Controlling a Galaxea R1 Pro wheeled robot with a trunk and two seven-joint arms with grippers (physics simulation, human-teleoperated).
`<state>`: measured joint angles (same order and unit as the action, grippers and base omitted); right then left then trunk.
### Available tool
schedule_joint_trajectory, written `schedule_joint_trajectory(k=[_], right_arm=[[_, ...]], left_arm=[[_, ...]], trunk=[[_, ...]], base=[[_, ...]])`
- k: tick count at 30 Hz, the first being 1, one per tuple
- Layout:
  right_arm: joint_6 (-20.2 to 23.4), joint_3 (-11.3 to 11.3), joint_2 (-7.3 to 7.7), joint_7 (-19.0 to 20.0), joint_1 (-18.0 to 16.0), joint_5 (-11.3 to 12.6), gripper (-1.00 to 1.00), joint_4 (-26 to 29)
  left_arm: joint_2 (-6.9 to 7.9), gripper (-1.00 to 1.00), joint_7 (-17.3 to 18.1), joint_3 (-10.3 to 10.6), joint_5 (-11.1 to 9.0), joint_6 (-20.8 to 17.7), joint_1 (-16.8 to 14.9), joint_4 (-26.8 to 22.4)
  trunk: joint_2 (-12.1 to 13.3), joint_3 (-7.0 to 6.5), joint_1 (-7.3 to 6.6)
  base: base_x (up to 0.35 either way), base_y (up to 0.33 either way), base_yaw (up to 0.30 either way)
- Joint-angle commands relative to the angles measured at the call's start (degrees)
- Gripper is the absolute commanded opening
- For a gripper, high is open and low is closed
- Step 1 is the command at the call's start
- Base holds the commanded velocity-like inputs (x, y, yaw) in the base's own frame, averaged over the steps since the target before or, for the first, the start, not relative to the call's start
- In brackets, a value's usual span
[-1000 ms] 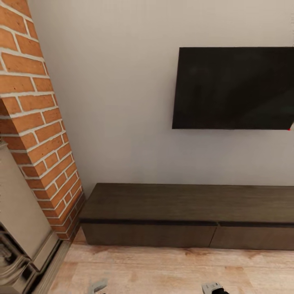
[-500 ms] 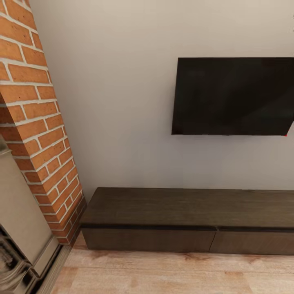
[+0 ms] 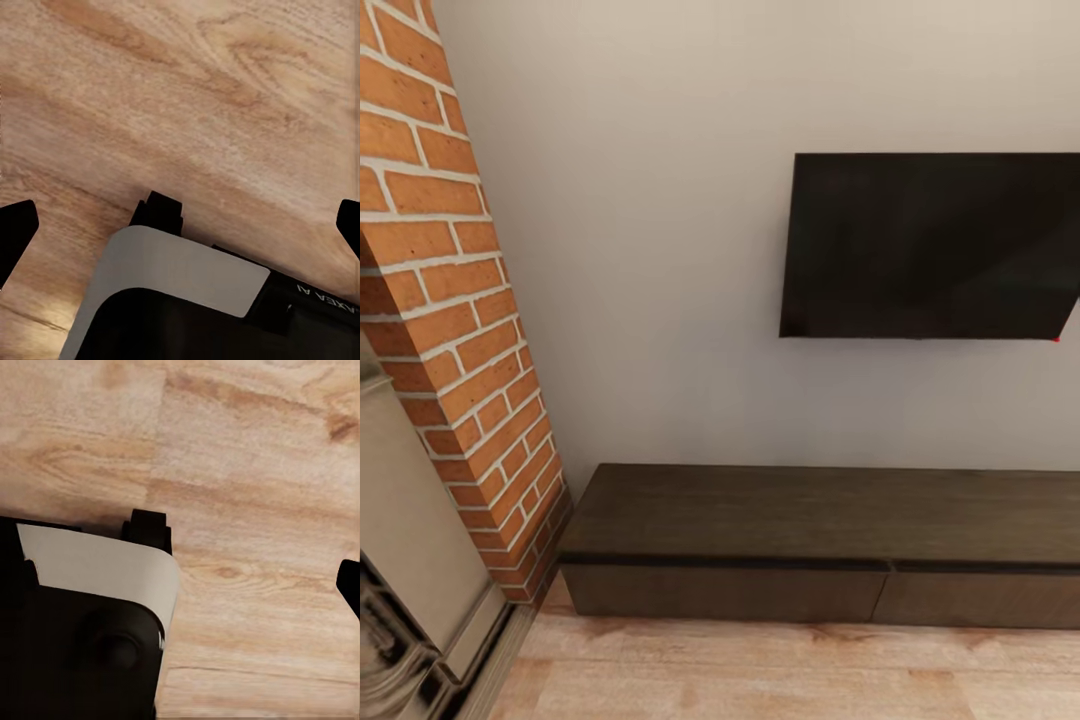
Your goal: Place each of the two pumpkins and all three candles from the living room inside a cabinet in the living room (use any cabinet), then make sure every cabinet is closed, and position the cauldron so it is next to a table in the living room.
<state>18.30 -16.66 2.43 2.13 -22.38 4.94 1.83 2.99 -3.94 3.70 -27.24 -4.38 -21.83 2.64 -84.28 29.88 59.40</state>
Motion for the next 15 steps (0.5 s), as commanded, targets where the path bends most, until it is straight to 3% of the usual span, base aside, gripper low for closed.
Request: schedule_joint_trajectory(k=[1,15], right_arm=[[0.3,-0.5,0.03,0.2,0.1,0.5,1.00,0.1],[0.3,-0.6,-0.02,0.2,1.8,0.5,1.00,-2.4]], left_arm=[[-0.01,1.00,-0.1,0.4,-0.4,-0.2,-0.1,0.1],[-0.08,1.00,-0.1,0.5,-0.4,-0.3,0.0,0.1]], trunk=[[0.4,-0.13,-0.23],[6.0,-2.64,-3.31]], base=[[0.000,0.000,0.000],[0.000,0.000,0.000]])
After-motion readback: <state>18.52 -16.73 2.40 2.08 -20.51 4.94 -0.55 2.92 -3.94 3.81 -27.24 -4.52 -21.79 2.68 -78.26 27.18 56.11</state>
